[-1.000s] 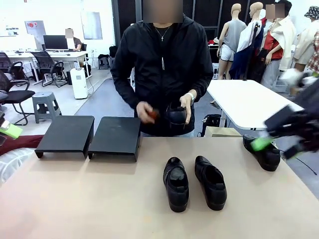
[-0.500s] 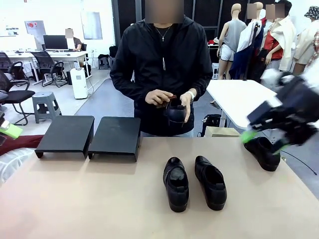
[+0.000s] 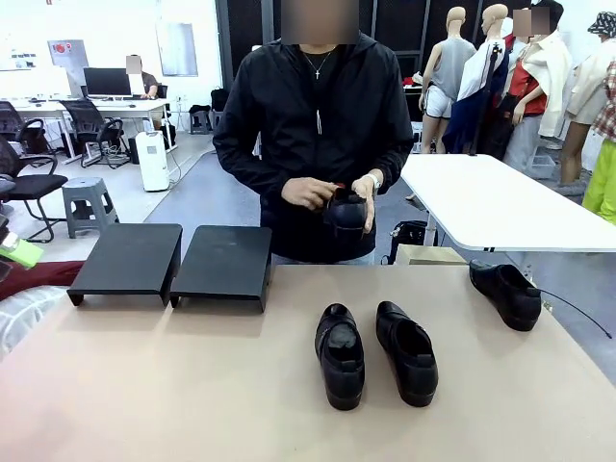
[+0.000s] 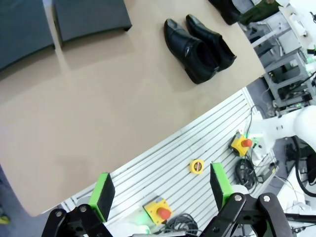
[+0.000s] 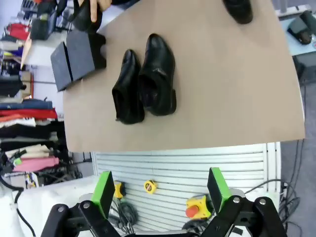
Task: Organize the shoes by placing them on the stand.
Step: Pick up one Shoe and place it in the middle of the table.
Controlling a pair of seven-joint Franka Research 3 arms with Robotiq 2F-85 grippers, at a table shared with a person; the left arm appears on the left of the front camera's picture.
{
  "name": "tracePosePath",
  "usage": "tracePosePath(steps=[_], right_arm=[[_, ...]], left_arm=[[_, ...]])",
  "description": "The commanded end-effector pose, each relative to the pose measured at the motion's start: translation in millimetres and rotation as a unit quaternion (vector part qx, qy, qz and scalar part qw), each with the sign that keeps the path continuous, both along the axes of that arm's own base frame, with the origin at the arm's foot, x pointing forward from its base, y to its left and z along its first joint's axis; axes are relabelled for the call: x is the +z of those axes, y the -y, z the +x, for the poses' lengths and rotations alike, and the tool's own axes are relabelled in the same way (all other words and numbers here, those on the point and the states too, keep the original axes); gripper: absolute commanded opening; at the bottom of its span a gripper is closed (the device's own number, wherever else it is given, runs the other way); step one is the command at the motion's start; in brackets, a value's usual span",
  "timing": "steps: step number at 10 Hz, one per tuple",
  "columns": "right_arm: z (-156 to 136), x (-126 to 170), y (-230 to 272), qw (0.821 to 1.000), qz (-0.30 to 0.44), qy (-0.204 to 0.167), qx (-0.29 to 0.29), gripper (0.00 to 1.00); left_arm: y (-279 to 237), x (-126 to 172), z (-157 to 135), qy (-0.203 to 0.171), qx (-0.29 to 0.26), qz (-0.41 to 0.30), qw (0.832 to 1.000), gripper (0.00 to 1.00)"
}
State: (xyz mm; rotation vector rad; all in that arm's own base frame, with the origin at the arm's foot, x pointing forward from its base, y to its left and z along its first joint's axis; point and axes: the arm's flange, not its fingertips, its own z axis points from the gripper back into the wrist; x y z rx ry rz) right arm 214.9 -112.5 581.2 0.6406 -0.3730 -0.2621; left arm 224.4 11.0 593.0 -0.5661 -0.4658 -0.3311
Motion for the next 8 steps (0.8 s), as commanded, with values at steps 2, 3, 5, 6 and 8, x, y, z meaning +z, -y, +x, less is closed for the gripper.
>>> tracePosePath(steps=[2, 3, 5, 6, 8], right_arm=[[44.2, 4.6, -76.6, 0.999, -0.032, 0.024, -0.003, 1.0], [68.5, 4.2, -126.2, 0.997, -0.064, 0.022, 0.031, 1.0], [93.3, -2.9, -187.1, 0.987, -0.112, -0.007, 0.119, 1.0], [90.9, -0.6, -176.6, 0.985, -0.112, -0.014, 0.133, 1.0], [54.3, 7.9, -101.6, 0.991, -0.084, -0.016, 0.1, 1.0]], left_arm=[[-2.6, 0.1, 0.7, 0.003, -0.012, -0.006, 1.0, 1.0], [-2.6, 0.1, 0.7, 0.003, -0.012, -0.006, 1.0, 1.0], [-2.6, 0.1, 0.7, 0.003, -0.012, -0.006, 1.0, 1.0], [-2.6, 0.1, 0.7, 0.003, -0.012, -0.006, 1.0, 1.0], [-2.6, 0.1, 0.7, 0.003, -0.012, -0.006, 1.0, 1.0]])
